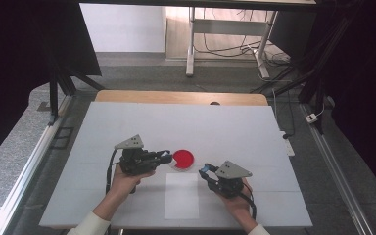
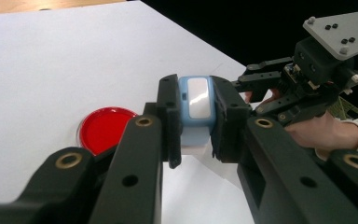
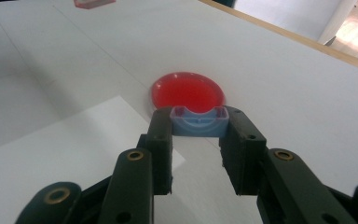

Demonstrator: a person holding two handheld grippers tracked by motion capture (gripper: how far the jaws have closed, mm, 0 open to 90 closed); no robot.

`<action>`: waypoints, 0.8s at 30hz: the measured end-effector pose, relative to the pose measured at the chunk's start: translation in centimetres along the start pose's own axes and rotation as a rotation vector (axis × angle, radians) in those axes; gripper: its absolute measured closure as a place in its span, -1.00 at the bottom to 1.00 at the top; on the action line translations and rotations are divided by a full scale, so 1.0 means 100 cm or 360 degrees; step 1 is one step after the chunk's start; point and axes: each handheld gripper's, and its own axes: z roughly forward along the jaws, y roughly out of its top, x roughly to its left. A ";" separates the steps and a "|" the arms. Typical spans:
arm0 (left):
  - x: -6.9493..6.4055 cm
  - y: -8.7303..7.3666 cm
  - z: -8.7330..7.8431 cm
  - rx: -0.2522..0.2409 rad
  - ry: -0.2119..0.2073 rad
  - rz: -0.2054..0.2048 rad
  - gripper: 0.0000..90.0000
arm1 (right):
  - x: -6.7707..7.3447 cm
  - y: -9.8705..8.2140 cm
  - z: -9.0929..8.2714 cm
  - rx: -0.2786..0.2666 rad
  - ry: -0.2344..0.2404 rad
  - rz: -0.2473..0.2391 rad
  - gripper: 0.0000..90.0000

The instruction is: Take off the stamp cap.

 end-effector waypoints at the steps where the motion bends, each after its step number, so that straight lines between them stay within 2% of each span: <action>1: 0.000 0.000 0.000 -0.0001 0.0001 0.0001 0.67 | -0.003 -0.002 -0.003 0.0000 -0.0004 0.0007 0.45; 4: -0.001 0.000 0.001 0.0001 0.0010 0.0011 0.68 | -0.012 -0.006 -0.013 0.0000 -0.0017 0.0057 0.45; 11: -0.002 0.001 0.002 0.0008 0.0025 0.0031 0.67 | -0.028 -0.024 -0.041 0.0030 -0.0098 0.0084 0.45; 18: -0.003 0.003 0.004 0.0021 0.0084 0.0083 0.67 | -0.045 -0.039 -0.070 0.0008 -0.0173 0.0123 0.45; 24: -0.003 0.004 0.006 0.0045 0.0116 0.0115 0.67 | -0.052 -0.045 -0.078 0.0007 -0.0187 0.0134 0.45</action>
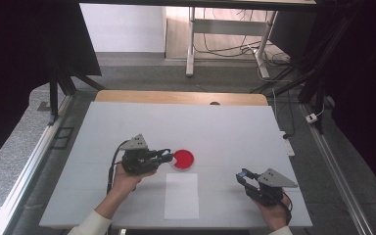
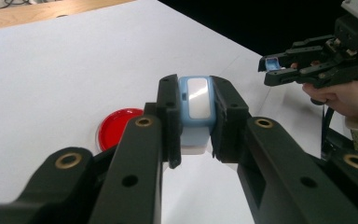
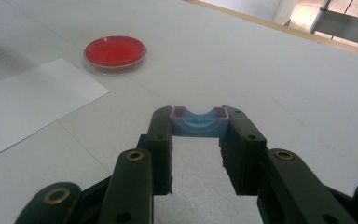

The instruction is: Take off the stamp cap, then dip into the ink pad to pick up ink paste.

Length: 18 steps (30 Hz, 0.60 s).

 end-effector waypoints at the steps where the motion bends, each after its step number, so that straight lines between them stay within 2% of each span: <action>1: 0.000 0.000 0.001 0.0003 0.0003 0.0002 0.67 | 0.000 0.000 0.000 -0.0001 0.0005 0.0000 0.44; 10: -0.004 0.002 0.003 0.0019 0.0036 0.0045 0.67 | 0.003 0.002 0.004 -0.0011 0.0013 -0.0036 0.45; 18: -0.001 0.006 0.004 0.0015 0.0056 0.0038 0.67 | 0.003 0.002 0.004 -0.0012 0.0013 -0.0027 0.44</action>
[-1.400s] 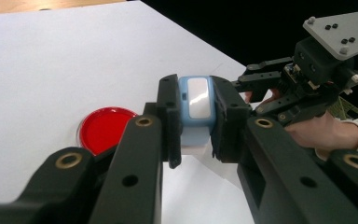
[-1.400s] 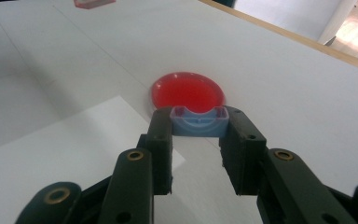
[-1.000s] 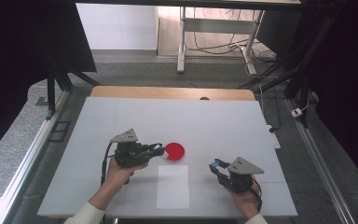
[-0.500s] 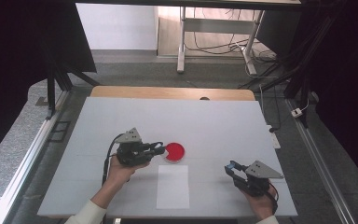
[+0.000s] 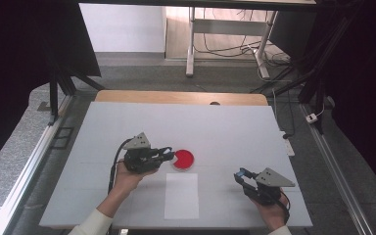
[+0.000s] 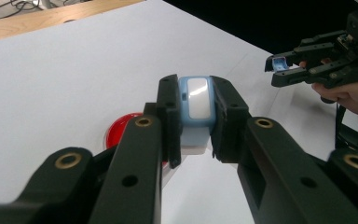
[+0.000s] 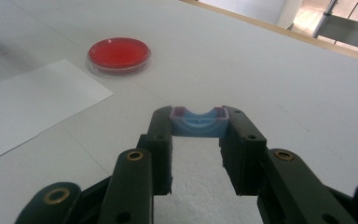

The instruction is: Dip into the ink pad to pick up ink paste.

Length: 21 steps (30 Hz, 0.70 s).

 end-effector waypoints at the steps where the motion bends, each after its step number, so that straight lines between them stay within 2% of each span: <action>1: 0.000 0.001 0.001 0.0003 0.0004 -0.0008 0.67 | 0.000 0.000 -0.001 -0.0004 -0.0002 0.0002 0.44; 3: 0.001 0.004 0.002 0.0009 0.0017 -0.0008 0.67 | 0.000 0.001 -0.003 -0.0013 -0.0010 0.0000 0.44; 5: 0.000 0.009 0.004 0.0018 0.0057 0.0030 0.67 | 0.000 0.001 -0.004 -0.0017 -0.0014 -0.0005 0.44; 10: 0.004 0.020 0.009 0.0015 0.0066 0.0012 0.67 | -0.001 0.001 -0.004 -0.0022 -0.0009 -0.0001 0.44; 13: 0.005 0.021 0.013 0.0026 0.0080 0.0009 0.67 | -0.003 0.001 -0.003 -0.0023 -0.0011 0.0004 0.44; 16: 0.007 0.020 0.017 0.0065 0.0127 0.0030 0.67 | -0.002 0.001 -0.003 -0.0024 -0.0015 -0.0004 0.44; 21: 0.016 0.017 0.030 0.0105 0.0145 0.0003 0.67 | -0.001 0.001 -0.002 -0.0015 -0.0014 -0.0004 0.44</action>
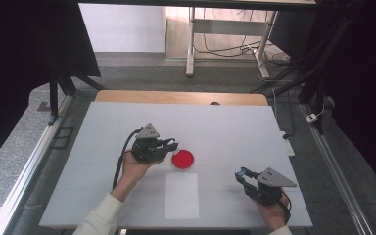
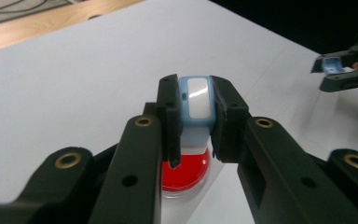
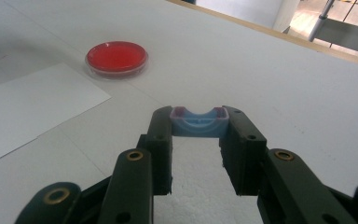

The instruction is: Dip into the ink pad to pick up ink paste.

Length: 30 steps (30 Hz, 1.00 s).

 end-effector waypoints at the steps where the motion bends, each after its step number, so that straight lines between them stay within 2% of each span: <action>1: 0.001 0.000 0.004 0.0009 0.0005 -0.0001 0.67 | 0.000 0.000 0.000 0.0003 0.0000 -0.0003 0.44; 5: 0.003 -0.003 0.014 0.0023 -0.0024 -0.0013 0.67 | 0.000 -0.001 0.001 0.0009 -0.0010 0.0000 0.44; 9: 0.002 -0.004 0.025 0.0055 -0.0033 0.0025 0.67 | 0.000 -0.001 0.001 0.0013 -0.0018 -0.0007 0.44; 12: 0.001 -0.006 0.033 0.0093 -0.0051 0.0020 0.67 | 0.000 -0.002 0.002 0.0018 -0.0014 -0.0009 0.44; 15: -0.002 -0.007 0.037 0.0138 -0.0033 0.0063 0.67 | 0.001 -0.002 0.002 0.0025 -0.0011 -0.0010 0.44; 19: -0.004 -0.009 0.040 0.0168 -0.0032 0.0072 0.67 | 0.002 -0.002 0.003 0.0029 -0.0002 -0.0017 0.44; 23: -0.005 -0.011 0.045 0.0222 0.0020 0.0108 0.67 | 0.002 -0.003 0.004 0.0037 0.0003 -0.0016 0.44; 25: -0.005 -0.012 0.047 0.0227 0.0026 0.0100 0.67 | 0.002 -0.003 0.004 0.0038 0.0003 -0.0017 0.44; 30: -0.007 -0.015 0.052 0.0250 0.0062 0.0137 0.67 | 0.001 -0.003 0.004 0.0039 0.0002 -0.0010 0.44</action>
